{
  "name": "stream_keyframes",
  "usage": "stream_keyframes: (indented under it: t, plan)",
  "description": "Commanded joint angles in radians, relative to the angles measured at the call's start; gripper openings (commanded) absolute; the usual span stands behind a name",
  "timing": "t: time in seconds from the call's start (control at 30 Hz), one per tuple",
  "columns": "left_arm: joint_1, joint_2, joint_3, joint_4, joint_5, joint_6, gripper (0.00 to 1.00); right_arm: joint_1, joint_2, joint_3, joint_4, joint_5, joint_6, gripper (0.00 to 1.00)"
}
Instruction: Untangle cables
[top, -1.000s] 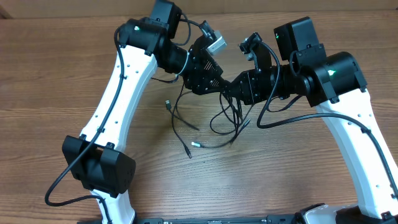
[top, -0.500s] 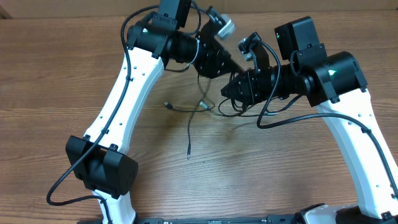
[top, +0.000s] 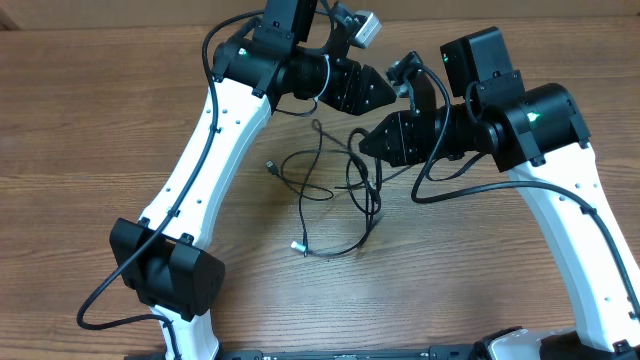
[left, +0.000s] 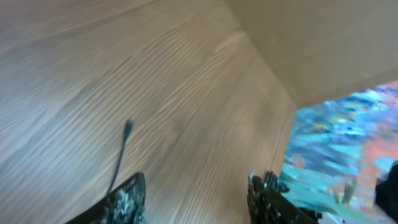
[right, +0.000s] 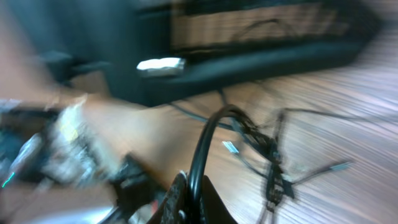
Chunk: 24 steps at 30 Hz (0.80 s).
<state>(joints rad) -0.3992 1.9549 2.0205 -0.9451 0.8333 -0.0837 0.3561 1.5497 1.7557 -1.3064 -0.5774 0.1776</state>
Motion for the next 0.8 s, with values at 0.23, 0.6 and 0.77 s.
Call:
stream_keyframes:
  t: [0.23, 0.6, 0.77]
  plan:
    - [0.106, 0.009, 0.002, -0.187, -0.294, -0.142, 0.54, 0.060, 0.028, -0.112, 0.058, 0.494, 0.404, 0.04]
    - [0.114, 0.009, 0.002, -0.281, -0.369, -0.141, 0.59, 0.246, 0.104, -0.199, 0.174, 0.505, 0.462, 0.50]
    - [0.093, 0.009, 0.002, -0.303, -0.369, -0.141, 0.60, 0.217, 0.099, -0.155, 0.126, 0.506, 0.462, 0.73]
